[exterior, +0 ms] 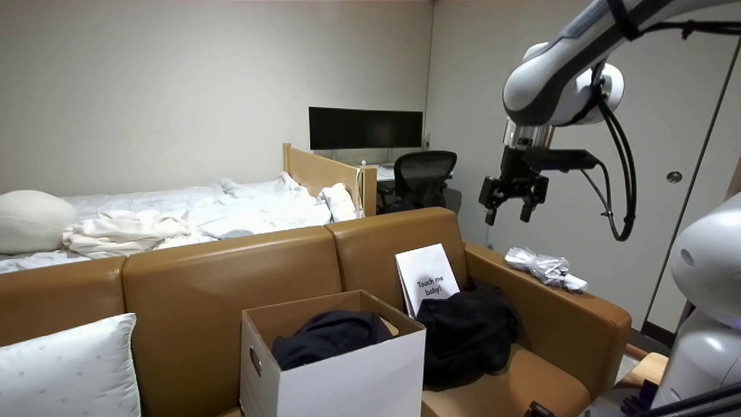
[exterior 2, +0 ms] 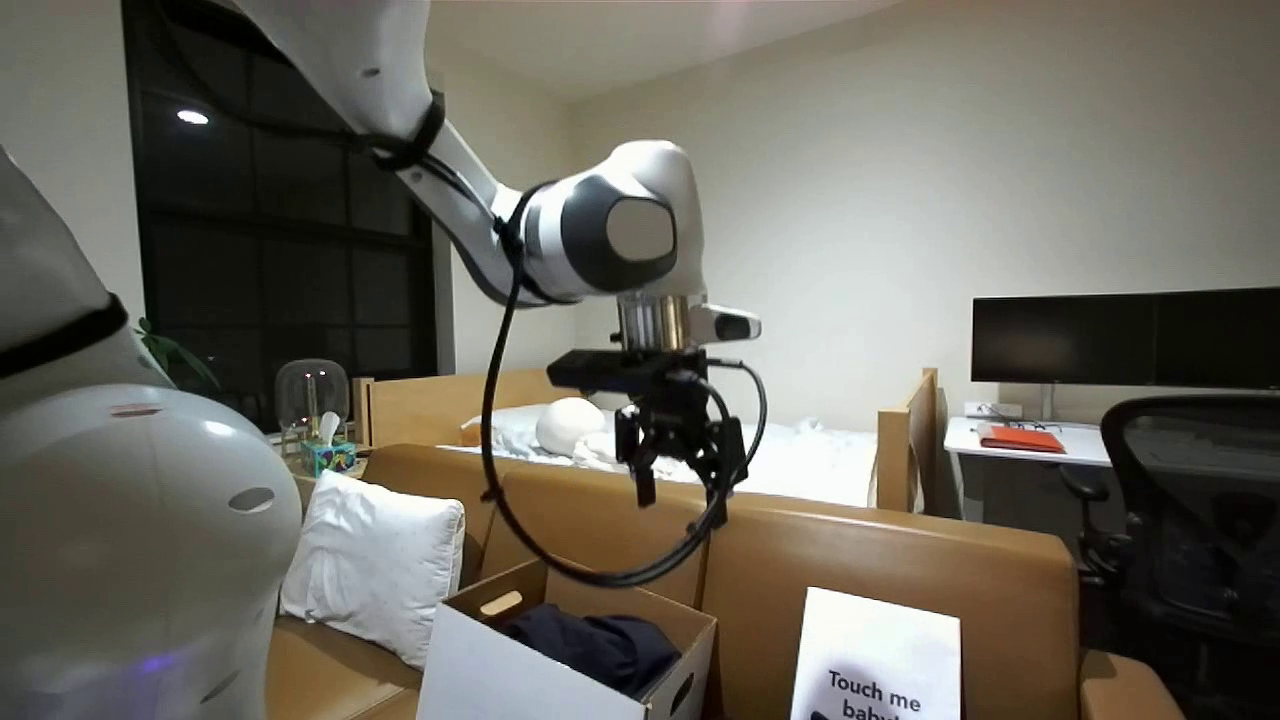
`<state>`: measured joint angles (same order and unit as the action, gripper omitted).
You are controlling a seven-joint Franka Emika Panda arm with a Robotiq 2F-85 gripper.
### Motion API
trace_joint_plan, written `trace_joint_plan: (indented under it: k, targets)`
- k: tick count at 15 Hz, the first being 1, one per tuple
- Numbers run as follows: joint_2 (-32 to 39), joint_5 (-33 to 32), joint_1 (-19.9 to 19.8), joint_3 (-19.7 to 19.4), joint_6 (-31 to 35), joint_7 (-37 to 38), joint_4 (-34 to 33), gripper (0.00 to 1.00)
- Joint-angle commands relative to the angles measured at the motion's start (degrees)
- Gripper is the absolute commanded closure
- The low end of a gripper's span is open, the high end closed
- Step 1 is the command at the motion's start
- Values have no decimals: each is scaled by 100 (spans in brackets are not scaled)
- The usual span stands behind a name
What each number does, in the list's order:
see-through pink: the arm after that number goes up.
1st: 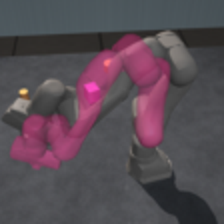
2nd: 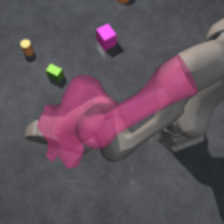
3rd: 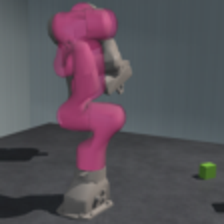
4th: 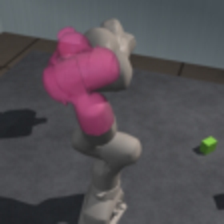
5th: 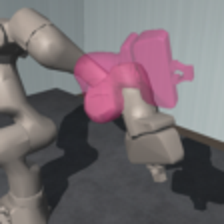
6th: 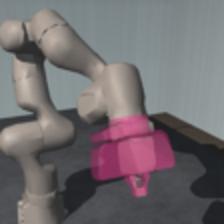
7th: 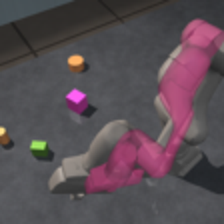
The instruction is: Pick up the black cloth from the sofa and put it in the box
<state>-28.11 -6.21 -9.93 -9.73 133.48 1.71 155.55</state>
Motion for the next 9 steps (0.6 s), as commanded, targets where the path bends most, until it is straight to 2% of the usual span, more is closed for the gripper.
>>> trace_joint_plan:
  k: [1,3,7,9]
  targets:
    - [127,-162,-151,130,22,65,181,0]
    - [332,-371,-292,212,34,192,399,0]
    - [391,-382,-311,222,34,196,369,0]
    - [437,-81,-108,249,316,264,278,0]
